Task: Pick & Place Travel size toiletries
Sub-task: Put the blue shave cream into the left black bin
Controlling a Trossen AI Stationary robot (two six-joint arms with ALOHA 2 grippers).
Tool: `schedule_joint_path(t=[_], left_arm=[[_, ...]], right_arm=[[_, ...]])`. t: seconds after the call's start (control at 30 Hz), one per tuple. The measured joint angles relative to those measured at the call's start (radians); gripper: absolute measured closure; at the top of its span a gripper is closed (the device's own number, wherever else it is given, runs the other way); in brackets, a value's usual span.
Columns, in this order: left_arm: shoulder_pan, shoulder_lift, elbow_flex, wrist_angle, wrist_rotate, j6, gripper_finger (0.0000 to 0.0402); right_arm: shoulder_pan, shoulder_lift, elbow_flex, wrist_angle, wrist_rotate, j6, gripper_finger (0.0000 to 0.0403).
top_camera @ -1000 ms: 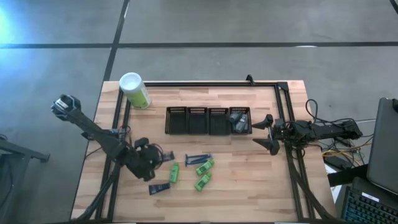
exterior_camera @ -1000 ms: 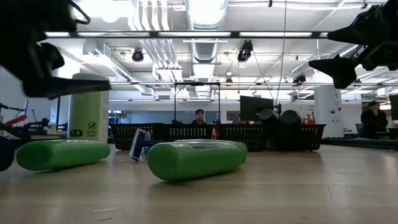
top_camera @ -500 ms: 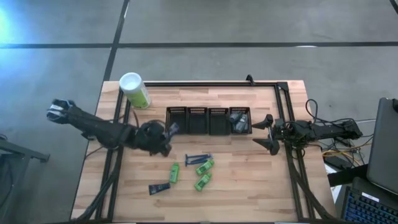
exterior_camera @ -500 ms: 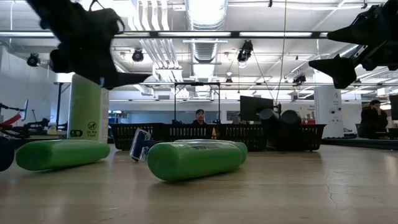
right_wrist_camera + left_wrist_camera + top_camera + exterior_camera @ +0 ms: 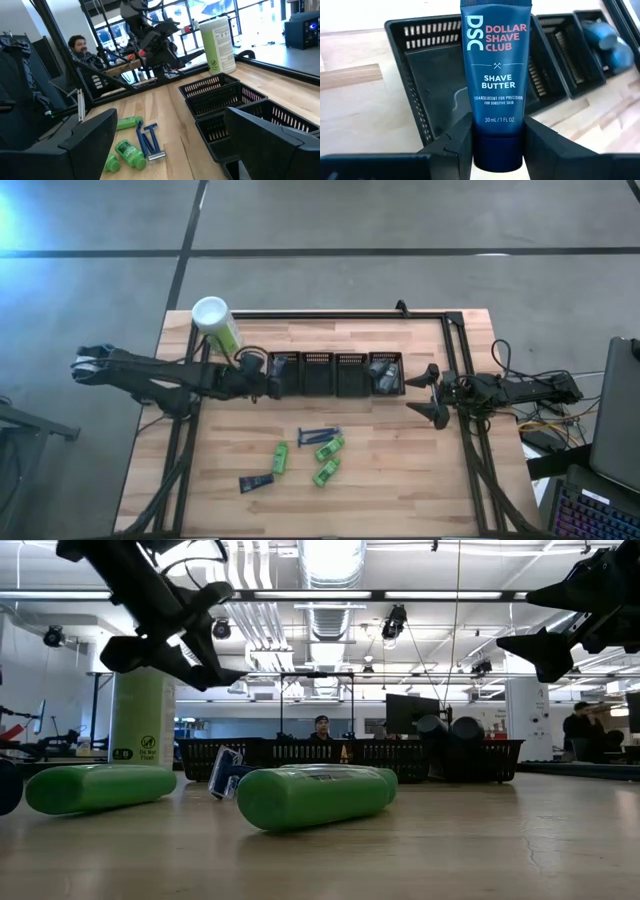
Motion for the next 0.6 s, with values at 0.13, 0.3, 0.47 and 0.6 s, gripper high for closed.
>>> schedule_joint_path(t=[0.13,0.3,0.47,0.6], left_arm=[[0.058,0.013,-0.018,0.033,0.032,-0.014,0.0264],[0.127,0.073,-0.046,0.111,0.096,-0.025,0.0264],[0.171,0.155,-0.049,0.161,0.148,-0.026,0.0264],[0.192,0.204,-0.048,0.179,0.167,-0.026,0.0264]], right_arm=[[0.000,0.000,0.000,0.000,0.000,0.000,0.0039],[0.000,0.000,0.000,0.000,0.000,0.000,0.0039],[0.000,0.000,0.000,0.000,0.000,0.000,0.0039],[0.000,0.000,0.000,0.000,0.000,0.000,0.0039]])
